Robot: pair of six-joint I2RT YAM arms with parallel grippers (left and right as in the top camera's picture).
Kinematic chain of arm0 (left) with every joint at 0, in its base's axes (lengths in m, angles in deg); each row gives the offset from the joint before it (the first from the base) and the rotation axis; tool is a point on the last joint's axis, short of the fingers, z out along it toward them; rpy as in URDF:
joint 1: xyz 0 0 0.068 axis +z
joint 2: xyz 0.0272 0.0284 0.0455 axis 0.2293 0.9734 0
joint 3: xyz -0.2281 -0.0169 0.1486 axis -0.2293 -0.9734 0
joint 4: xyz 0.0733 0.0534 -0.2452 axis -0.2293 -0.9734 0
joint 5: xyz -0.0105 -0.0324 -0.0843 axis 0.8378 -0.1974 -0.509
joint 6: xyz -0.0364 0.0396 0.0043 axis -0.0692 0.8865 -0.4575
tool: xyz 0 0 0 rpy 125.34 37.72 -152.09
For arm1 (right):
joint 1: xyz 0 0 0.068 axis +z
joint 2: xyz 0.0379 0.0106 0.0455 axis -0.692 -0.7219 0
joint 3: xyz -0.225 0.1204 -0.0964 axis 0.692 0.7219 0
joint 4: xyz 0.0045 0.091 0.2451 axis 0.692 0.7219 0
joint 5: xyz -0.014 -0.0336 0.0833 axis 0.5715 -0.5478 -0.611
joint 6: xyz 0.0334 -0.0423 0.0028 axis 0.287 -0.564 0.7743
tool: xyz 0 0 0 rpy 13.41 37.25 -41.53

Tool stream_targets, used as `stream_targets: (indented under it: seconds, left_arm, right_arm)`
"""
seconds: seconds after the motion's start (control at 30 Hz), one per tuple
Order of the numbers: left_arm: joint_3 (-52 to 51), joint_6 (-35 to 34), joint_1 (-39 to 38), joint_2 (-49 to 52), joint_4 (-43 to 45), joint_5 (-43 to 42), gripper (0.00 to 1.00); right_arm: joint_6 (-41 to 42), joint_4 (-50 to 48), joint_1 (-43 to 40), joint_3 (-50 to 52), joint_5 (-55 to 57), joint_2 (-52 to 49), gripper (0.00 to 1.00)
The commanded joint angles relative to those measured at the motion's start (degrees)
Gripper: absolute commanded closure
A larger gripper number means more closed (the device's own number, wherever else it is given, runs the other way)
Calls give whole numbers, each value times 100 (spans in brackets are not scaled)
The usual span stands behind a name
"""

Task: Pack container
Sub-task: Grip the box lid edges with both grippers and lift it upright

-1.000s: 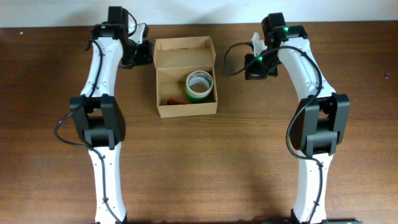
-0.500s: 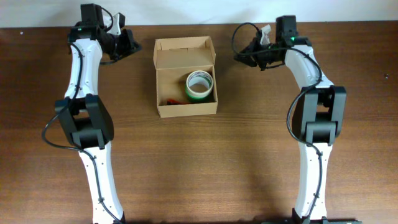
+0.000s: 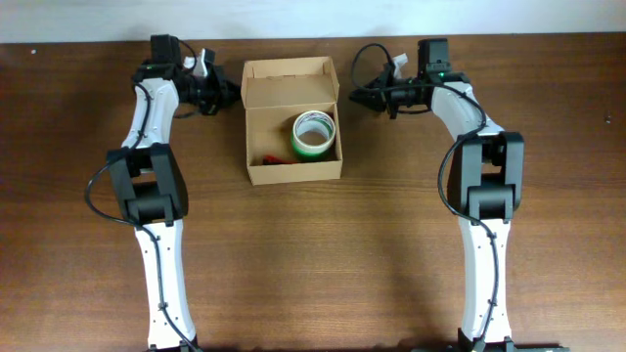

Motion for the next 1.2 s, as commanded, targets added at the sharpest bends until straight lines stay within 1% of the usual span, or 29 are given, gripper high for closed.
stream_targets:
  seconds: [0.0, 0.13, 0.3, 0.33, 0.37, 0.43, 0.73, 0.9, 1.0, 1.17]
  left_arm:
    - [26, -227, -81, 90, 201, -568, 98]
    - [26, -457, -138, 149, 450, -903, 98]
    - [26, -527, -157, 149, 490, -1108, 98]
    - [26, -522, -157, 149, 487, -1126, 100]
    - [26, -522, -157, 149, 490, -1126, 98]
    - [26, -522, -157, 149, 542, -1154, 98]
    - [28, -516, -131, 146, 1049, -1355, 98]
    - [46, -522, -101, 146, 1484, -1775, 98]
    - [184, -520, -103, 146, 1541, -1880, 98]
    - [697, -518, -103, 146, 1534, -1805, 98]
  right_arm:
    - [63, -28, 111, 13, -192, -70, 96]
    - [68, -131, 203, 13, -188, -90, 96]
    - [79, -264, 254, 13, -173, -116, 97]
    - [140, -306, 267, 13, -173, -118, 96]
    - [205, -365, 286, 13, -173, -118, 96]
    - [269, -514, 328, 13, -175, -118, 96]
    - [636, -1676, 363, 13, -610, -118, 97]
    - [887, -2205, 332, 11, -881, -116, 96]
    - [951, -2341, 330, 7, -907, -116, 96]
    - [949, -2339, 339, -28, -861, -116, 96]
